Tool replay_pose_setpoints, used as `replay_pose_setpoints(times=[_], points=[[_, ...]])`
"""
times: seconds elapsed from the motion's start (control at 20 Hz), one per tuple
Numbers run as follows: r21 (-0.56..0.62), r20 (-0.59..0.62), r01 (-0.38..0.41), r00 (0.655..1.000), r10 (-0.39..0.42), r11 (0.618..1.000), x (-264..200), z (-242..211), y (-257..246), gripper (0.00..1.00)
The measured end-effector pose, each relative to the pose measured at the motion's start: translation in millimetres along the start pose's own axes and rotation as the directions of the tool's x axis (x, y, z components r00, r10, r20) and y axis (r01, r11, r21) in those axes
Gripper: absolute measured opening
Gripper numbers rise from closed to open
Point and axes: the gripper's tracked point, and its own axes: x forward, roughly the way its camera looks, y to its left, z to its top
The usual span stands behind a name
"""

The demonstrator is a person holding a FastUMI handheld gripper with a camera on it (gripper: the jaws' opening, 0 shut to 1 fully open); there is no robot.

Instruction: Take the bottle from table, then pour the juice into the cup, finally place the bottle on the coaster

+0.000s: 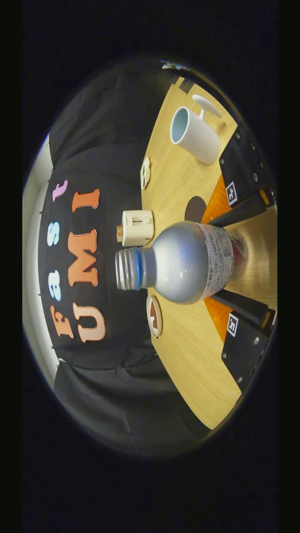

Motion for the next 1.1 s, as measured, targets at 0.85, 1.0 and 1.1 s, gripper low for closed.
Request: replay_pose_setpoints(times=[0.85, 1.0, 1.1], points=[[0.458, 0.162, -0.111, 0.986, 0.040, 0.882, -14.5, 81.8, -9.1, 0.78], [0.558, 0.154, -0.114, 0.988, 0.033, 0.822, -9.8, 83.2, -17.0, 0.78], [0.634, 0.162, -0.126, 0.986, 0.028, 0.763, -8.5, 87.5, -19.8, 0.78]])
